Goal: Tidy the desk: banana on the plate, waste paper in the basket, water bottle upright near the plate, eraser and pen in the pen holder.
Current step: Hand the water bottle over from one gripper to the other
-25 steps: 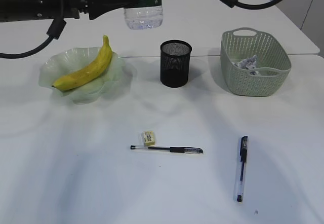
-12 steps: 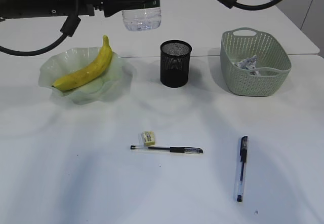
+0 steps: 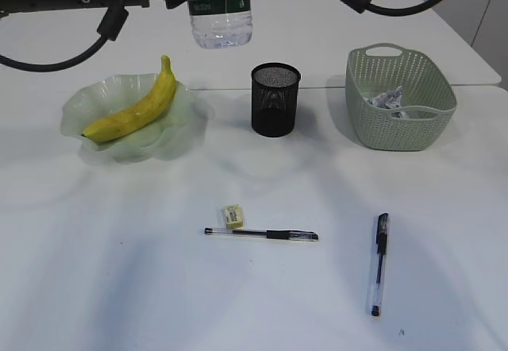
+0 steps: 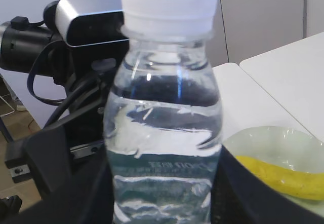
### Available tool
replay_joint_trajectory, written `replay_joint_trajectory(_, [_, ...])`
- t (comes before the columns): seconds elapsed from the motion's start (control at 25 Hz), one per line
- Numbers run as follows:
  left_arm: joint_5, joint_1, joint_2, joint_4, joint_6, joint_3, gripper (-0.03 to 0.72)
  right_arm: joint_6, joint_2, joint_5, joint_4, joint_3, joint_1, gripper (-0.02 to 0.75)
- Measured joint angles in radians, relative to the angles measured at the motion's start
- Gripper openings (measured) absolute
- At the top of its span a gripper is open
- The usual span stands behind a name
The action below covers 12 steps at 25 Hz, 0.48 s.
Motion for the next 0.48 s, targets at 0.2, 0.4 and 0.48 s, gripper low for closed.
replay_joint_trajectory(0.2, [-0.006, 0.000, 0.000, 0.000, -0.002, -0.002, 0.619, 0.000, 0.000, 0.000, 0.000, 0.000, 0.000, 0.347])
replay_joint_trajectory(0.4, [-0.006, 0.000, 0.002, 0.000, -0.002, -0.002, 0.582, 0.002, 0.000, 0.000, 0.018, 0.000, 0.000, 0.347])
replay_joint_trajectory(0.48, [-0.006, 0.000, 0.002, 0.000, -0.002, -0.002, 0.571, 0.002, 0.000, 0.000, 0.024, 0.000, 0.000, 0.347])
